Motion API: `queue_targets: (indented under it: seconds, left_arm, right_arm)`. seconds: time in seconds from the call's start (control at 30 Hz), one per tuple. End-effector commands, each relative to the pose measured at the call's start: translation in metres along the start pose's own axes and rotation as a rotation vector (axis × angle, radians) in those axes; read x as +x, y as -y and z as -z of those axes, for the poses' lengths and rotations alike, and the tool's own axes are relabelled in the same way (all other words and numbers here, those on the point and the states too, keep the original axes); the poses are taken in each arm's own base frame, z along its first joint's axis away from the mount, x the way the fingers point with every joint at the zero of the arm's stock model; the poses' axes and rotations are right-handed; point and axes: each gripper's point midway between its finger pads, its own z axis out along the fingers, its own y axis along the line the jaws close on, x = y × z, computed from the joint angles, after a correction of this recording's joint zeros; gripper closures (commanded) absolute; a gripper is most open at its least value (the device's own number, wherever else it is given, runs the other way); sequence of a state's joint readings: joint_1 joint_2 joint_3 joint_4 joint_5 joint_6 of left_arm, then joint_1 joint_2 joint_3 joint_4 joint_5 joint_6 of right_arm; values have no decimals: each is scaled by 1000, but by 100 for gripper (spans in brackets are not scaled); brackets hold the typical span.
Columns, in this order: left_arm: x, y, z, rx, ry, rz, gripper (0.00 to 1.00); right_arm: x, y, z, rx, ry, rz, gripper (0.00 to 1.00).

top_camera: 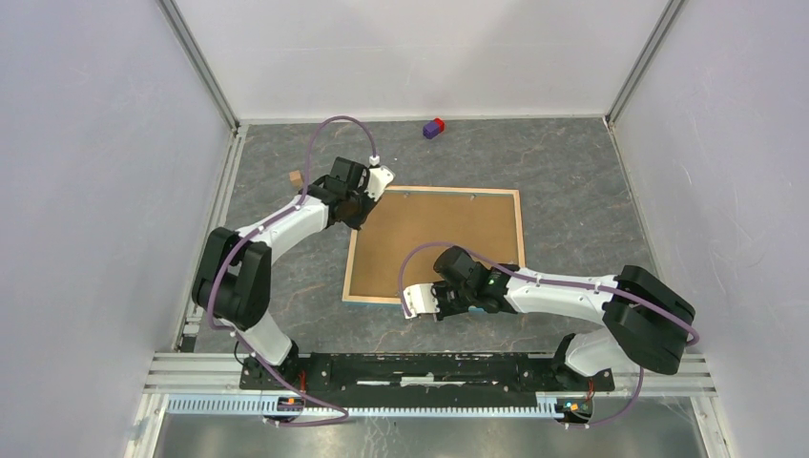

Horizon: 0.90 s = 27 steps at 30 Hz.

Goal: Take the photo out of the frame

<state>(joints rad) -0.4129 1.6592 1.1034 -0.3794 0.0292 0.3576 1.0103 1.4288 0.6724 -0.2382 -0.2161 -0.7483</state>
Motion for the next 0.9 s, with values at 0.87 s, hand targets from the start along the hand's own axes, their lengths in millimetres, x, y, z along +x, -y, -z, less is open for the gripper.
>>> queue_targets:
  seconds: [0.87]
  left_arm:
    - [-14,35,3,139,43,-16,98]
  right_arm:
    - [48,-66,-9,-244,-153,-27,100]
